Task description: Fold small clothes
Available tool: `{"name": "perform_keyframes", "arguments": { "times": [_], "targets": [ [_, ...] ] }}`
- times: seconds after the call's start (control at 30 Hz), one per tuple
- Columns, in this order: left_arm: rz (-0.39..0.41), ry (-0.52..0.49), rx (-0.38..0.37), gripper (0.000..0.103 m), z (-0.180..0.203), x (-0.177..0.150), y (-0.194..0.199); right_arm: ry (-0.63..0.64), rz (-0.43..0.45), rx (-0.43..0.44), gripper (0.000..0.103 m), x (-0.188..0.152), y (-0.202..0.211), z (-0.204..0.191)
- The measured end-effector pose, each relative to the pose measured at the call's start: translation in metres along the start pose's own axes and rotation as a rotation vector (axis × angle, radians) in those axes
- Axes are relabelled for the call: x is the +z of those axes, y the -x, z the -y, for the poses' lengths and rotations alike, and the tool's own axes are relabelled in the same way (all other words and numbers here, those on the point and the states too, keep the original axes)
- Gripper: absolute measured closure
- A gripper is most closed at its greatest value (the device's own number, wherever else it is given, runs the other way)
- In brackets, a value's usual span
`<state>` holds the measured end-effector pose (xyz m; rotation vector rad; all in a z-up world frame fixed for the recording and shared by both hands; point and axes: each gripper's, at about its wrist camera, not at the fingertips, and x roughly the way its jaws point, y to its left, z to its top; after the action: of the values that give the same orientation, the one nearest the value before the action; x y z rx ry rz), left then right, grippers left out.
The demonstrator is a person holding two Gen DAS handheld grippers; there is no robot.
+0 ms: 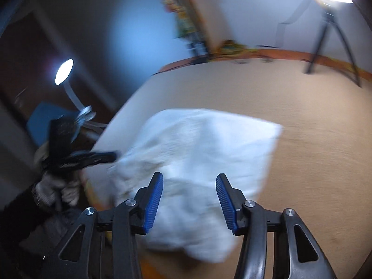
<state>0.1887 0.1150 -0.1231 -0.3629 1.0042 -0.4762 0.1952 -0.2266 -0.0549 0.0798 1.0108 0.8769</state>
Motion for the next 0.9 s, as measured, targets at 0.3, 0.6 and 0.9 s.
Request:
{"name": "perform_keyframes", "arguments": {
  "times": [0.3, 0.6, 0.9],
  "targets": [
    [-0.029, 0.017, -0.038, 0.084, -0.016, 0.001, 0.0, 0.165, -0.166, 0.06, 0.051, -0.042, -0.078, -0.105],
    [-0.02, -0.013, -0.06, 0.084, -0.009, 0.001, 0.005, 0.319, -0.248, -0.133, 0.1, -0.045, -0.126, -0.14],
    [-0.011, -0.125, -0.025, 0.084, 0.009, 0.006, 0.002, 0.22, -0.203, 0.047, 0.103, 0.001, -0.066, -0.123]
  ]
}}
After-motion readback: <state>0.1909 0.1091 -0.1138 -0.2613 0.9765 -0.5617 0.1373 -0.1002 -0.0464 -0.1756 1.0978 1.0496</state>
